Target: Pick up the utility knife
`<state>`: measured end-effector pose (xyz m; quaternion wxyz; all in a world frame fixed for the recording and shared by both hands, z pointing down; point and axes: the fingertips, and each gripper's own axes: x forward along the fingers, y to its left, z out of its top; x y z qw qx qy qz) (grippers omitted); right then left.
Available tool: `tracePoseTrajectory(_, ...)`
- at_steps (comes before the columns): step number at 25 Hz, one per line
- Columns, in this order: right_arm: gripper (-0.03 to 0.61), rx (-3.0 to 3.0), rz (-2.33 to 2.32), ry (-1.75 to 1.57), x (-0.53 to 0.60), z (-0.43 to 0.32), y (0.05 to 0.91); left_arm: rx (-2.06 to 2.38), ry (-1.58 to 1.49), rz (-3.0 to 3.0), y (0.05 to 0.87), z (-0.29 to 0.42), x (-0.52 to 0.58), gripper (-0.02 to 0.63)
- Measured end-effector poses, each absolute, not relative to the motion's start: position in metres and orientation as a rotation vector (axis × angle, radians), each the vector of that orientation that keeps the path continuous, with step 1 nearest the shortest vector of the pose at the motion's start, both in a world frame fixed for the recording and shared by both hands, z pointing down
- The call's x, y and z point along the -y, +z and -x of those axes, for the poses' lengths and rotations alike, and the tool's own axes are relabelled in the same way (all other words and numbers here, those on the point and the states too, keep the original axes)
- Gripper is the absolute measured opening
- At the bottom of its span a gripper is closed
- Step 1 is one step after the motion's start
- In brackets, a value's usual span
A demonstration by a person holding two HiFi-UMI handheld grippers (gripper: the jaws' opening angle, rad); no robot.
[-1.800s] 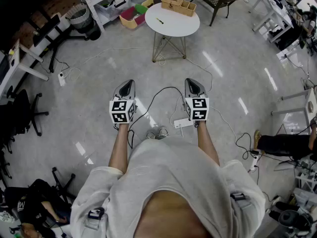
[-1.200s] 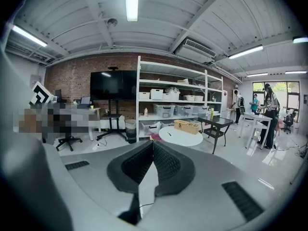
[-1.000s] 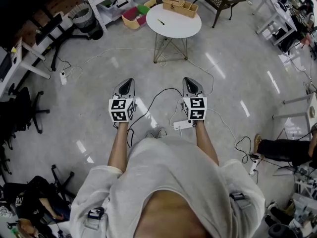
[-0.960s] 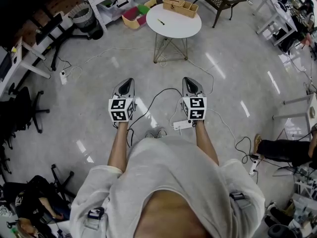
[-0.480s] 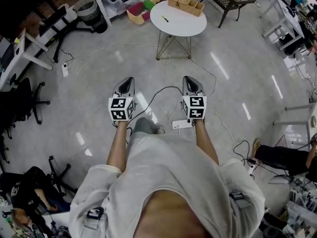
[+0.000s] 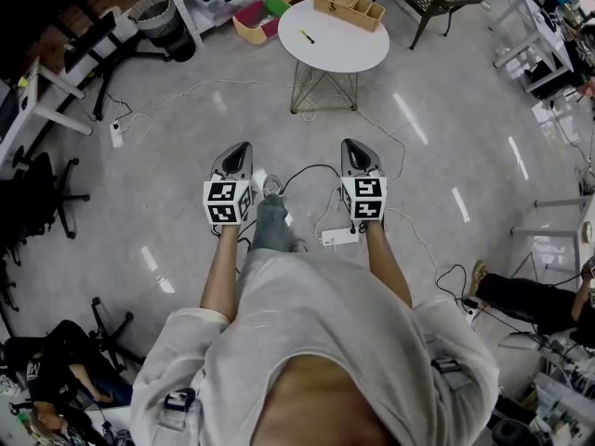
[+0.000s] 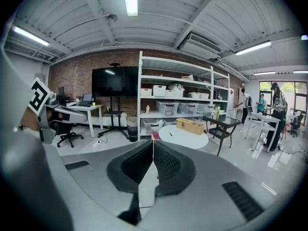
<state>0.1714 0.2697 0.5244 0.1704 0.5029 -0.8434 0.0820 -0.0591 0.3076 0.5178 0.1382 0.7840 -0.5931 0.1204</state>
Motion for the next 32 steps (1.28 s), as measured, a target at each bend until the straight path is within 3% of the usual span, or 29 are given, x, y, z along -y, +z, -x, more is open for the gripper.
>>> tracePoseTrajectory(32,0.032,2.216,-1.572,0.28,0.04,-0.077,0.525,1.453,0.344,-2.398,0.525,0.146,0.048,0.02)
